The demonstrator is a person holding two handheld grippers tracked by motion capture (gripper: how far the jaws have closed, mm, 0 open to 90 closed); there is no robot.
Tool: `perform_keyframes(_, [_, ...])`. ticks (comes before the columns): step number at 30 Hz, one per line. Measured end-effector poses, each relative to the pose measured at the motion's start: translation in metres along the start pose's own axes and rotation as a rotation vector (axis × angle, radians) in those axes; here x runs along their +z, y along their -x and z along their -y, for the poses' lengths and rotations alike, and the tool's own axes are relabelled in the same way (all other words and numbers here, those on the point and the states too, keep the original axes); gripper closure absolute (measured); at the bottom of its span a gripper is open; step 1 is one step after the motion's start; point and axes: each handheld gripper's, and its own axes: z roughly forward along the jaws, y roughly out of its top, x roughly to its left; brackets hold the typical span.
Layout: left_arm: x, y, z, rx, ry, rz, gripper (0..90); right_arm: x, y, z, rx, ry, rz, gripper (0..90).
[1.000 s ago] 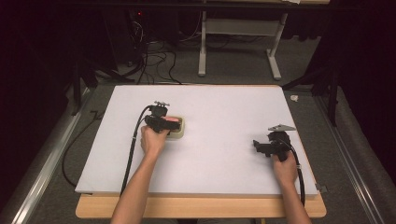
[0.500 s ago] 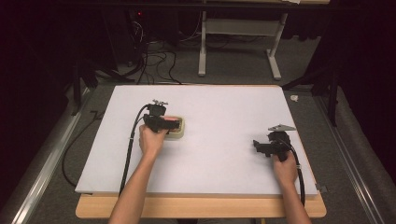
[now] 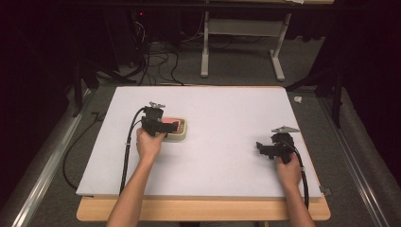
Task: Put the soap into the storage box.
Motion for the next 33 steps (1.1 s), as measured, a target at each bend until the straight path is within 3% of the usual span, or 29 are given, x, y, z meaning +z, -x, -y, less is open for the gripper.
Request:
perform_keyframes(12, [-0.015, 0.000, 0.001, 0.025, 0.028, 0.005, 12.8, 0.000, 0.000, 0.000, 0.000, 0.000, 0.000, 13.6])
perform_keyframes(18, [-0.021, -0.002, 0.005, 0.013, 0.039, 0.023, 13.4, 0.000, 0.000, 0.000, 0.000, 0.000, 0.001, 13.6])
perform_keyframes(33, [-0.036, -0.007, 0.013, 0.019, 0.044, 0.021, 13.9, 0.000, 0.000, 0.000, 0.000, 0.000, 0.000, 13.6])
